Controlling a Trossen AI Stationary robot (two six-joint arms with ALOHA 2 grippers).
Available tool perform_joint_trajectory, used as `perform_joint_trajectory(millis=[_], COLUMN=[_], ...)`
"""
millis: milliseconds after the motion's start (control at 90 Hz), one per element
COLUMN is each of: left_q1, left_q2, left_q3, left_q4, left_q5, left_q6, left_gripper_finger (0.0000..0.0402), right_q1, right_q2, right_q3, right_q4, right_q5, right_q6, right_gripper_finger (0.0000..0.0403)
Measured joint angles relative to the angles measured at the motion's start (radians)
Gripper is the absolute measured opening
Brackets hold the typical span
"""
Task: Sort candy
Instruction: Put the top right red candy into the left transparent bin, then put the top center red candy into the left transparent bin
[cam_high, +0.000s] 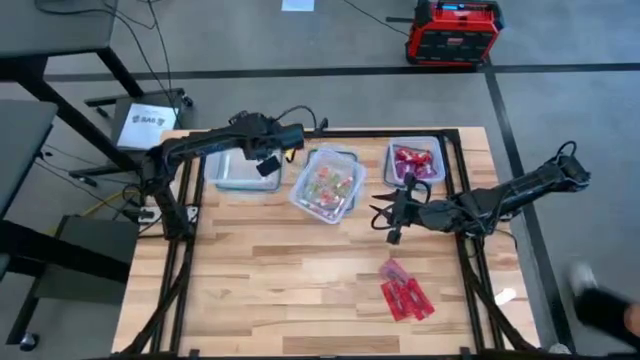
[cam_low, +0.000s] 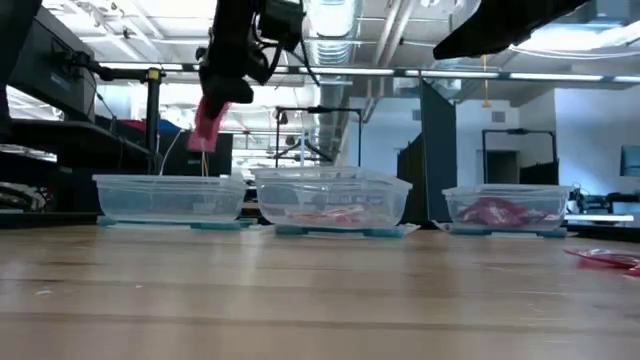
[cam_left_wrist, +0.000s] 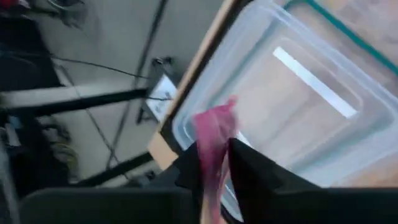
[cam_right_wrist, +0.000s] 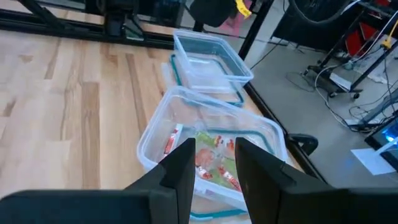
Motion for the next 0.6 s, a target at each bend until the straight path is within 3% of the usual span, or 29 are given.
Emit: perform_joint_trajectory(millis=[222,356,456,600], left_q1=[-0.04,-0.191,-0.317,-0.481], left_q2=[-0.004,-0.022,-0.033,-0.048], left_q3=[0.0,0.0,0.0,0.0], left_q4=[0.02,0.116,0.206,0.313], left_q5=[0.248,0.264,0.265,0.265], left_q6=[-0.079,-0.052,-0.057,-0.082], left_gripper_finger=[0.0141,0.0147,0.0147,0.0148], right_q1=[0.0,0.0,-0.007,-0.012], right_q2=[0.0,0.0,0.0,0.0], right_q3=[0.0,0.0,0.0,0.0], right_q4=[-0.017,-0.05,-0.065,-0.068], right_q5=[-0.002,-0.028,-0.131,-0.243], right_q6=[0.002,0.128,0.244,0.28], right_gripper_finger=[0.01,0.01,0.01,0.0103])
